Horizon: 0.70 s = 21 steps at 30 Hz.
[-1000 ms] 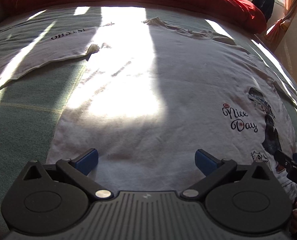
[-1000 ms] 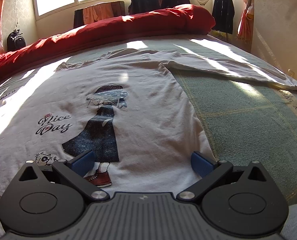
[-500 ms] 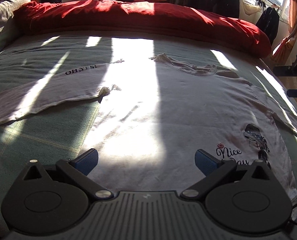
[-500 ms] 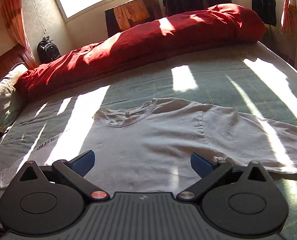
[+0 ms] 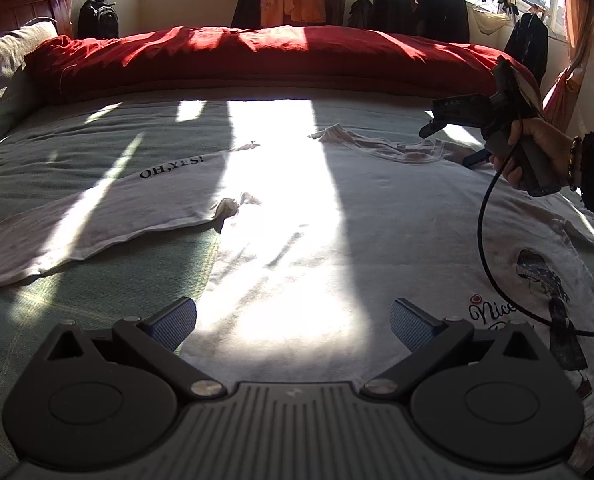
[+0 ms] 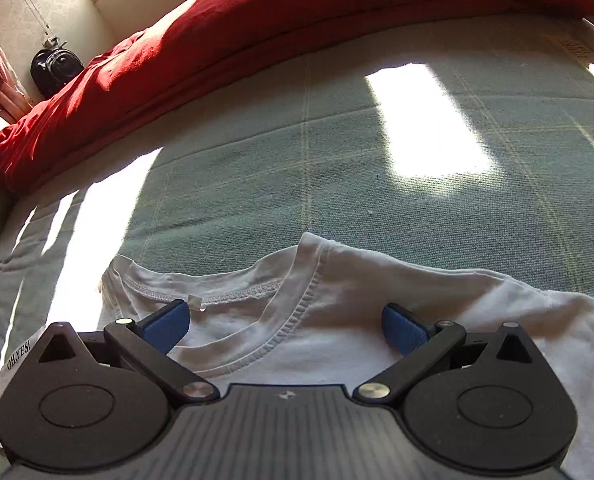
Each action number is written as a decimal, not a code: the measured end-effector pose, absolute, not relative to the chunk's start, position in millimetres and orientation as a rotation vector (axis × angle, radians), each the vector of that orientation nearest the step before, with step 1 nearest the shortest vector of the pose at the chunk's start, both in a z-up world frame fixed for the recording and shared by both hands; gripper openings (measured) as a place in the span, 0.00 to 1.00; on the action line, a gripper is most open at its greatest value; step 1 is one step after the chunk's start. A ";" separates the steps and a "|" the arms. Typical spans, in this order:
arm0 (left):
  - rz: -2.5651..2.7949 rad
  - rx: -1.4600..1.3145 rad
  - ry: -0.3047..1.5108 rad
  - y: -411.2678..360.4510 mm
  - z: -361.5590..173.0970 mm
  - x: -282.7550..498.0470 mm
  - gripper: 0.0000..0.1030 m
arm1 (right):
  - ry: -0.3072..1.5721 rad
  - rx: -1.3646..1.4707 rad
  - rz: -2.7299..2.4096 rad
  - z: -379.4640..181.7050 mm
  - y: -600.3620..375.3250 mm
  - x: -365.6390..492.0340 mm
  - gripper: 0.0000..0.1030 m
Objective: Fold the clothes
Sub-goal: 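Move the open right tool up to the collar and smooth it, then reach the left tool to the 'OH,YES!' sleeve cuff and grasp it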
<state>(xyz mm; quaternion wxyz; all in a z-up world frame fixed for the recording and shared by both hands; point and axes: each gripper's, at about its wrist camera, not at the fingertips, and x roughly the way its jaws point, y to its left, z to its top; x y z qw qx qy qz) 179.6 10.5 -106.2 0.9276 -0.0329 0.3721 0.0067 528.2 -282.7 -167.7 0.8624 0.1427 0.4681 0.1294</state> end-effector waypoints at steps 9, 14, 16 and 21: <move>-0.073 -0.123 0.777 5.8 -118.8 180.5 0.99 | 0.967 0.235 0.265 -166.8 -269.3 554.9 1.00; -0.091 -0.154 0.763 9.3 -109.5 172.4 0.99 | 0.973 0.174 0.298 -135.9 -261.5 516.4 1.00; -0.094 -0.170 0.750 13.8 -102.2 166.8 0.99 | 0.986 0.123 0.332 -118.0 -255.7 488.5 1.00; -0.102 -0.195 0.732 25.5 -82.6 150.0 0.99 | 1.041 0.010 0.386 -86.5 -242.7 404.8 1.00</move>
